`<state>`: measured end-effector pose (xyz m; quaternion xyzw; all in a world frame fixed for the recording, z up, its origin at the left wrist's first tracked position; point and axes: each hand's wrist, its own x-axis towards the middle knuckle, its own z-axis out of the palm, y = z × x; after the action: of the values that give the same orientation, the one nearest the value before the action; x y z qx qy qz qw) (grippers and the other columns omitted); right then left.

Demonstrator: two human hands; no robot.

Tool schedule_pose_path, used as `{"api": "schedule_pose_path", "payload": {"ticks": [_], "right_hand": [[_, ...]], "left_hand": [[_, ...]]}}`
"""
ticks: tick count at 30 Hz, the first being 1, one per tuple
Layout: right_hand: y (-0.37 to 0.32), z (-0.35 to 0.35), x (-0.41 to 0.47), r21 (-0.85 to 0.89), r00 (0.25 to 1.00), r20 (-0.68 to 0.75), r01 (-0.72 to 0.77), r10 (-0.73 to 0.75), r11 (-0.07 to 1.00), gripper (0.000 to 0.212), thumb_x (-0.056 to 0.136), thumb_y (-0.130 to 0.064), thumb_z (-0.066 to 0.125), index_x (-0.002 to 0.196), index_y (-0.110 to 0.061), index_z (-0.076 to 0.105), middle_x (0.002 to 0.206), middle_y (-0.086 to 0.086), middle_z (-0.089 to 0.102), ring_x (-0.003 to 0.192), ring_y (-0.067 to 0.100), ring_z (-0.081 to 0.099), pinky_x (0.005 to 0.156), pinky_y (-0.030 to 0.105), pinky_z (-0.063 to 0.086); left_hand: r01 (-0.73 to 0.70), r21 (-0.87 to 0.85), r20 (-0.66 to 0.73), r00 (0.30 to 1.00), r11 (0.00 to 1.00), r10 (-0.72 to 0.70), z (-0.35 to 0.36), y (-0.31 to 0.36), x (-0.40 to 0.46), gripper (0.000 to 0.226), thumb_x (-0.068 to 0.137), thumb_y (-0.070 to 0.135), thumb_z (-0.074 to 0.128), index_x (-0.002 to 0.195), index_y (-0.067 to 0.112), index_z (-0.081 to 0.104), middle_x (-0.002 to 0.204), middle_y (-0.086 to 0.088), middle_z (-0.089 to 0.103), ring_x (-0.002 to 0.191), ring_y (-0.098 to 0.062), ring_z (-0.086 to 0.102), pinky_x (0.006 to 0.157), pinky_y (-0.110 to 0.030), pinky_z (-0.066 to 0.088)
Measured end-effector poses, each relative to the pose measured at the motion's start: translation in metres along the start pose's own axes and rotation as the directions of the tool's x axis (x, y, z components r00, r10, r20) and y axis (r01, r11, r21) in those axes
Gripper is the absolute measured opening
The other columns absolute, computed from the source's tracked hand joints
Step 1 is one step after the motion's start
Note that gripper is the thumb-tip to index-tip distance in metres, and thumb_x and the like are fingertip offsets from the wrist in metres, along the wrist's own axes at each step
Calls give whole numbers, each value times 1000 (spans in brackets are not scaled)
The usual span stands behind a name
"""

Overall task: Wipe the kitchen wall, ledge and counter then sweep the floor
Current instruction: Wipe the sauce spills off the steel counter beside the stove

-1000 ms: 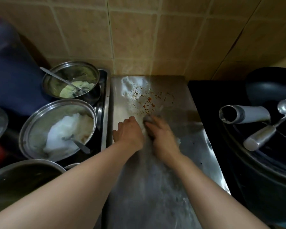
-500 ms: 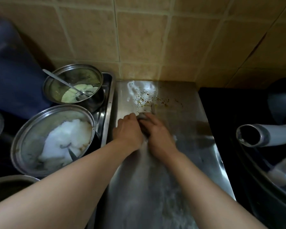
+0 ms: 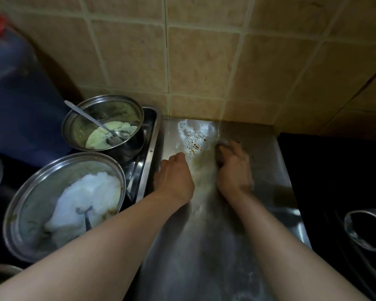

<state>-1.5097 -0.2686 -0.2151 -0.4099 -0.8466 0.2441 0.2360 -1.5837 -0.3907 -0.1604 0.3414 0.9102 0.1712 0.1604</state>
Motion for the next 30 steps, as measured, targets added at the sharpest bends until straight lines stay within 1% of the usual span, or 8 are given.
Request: {"api": "schedule_pose_path", "payload": {"ticks": [2,4,7,10,13,20,26,30], "right_hand": [[-8,6,3,-135,996,-82,11,-22,991,48,84,2,51,127,-17,57,146,1,38,131,28,33,105,26,27],[-21,12,-2,-66,981,-2,194,-195,979,46,79,8,54,119,-12,63,137,3,50,122,31,44,101,29,34],[-25,19,4,71,866,170,466,-471,882,44,78,5,54,118,-9,65,130,7,57,120,28,50,104,30,37],[-17,21,33,1,899,159,413,-408,911,44,80,8,52,118,-9,64,131,6,54,124,29,47,104,35,39],[-11,24,56,-105,969,30,248,-247,963,38,72,8,48,99,-10,68,120,5,60,109,33,53,86,35,47],[-34,41,66,14,852,207,489,-481,872,51,73,11,52,117,-9,65,128,6,58,114,30,55,97,39,46],[-14,12,77,-336,998,48,63,-49,940,39,93,-12,42,128,-25,54,140,0,40,116,28,44,93,35,41],[9,-5,69,-265,989,-100,-134,111,955,39,93,-12,41,128,-23,53,143,-1,37,123,28,40,101,34,36]], "left_hand": [[4,-19,2,1000,1000,-4,0,0,4,45,92,8,44,135,10,34,137,-8,42,127,-29,36,96,-40,38],[10,-35,-3,1000,999,-10,0,0,8,46,89,5,45,134,10,35,135,-10,43,126,-30,37,94,-40,38],[34,-76,-20,999,997,-36,-1,0,14,55,87,2,48,139,10,31,138,-10,42,128,-28,37,98,-37,38],[31,-64,-31,999,997,-33,-2,1,20,53,84,1,51,134,10,35,132,-10,46,123,-28,40,93,-36,41],[36,-62,-21,999,997,-37,-2,2,25,54,82,0,53,132,9,35,129,-10,48,121,-28,41,87,-36,43],[73,-76,-48,996,994,-77,-3,-1,37,60,84,5,56,138,9,28,134,-10,44,127,-27,36,96,-37,42],[59,-57,-26,998,997,-61,-4,3,42,62,84,3,55,140,8,26,140,-10,39,131,-30,30,97,-37,38],[38,-52,-22,999,998,-39,-4,2,40,63,84,4,57,139,7,27,140,-9,39,130,-30,31,97,-36,37]]}}
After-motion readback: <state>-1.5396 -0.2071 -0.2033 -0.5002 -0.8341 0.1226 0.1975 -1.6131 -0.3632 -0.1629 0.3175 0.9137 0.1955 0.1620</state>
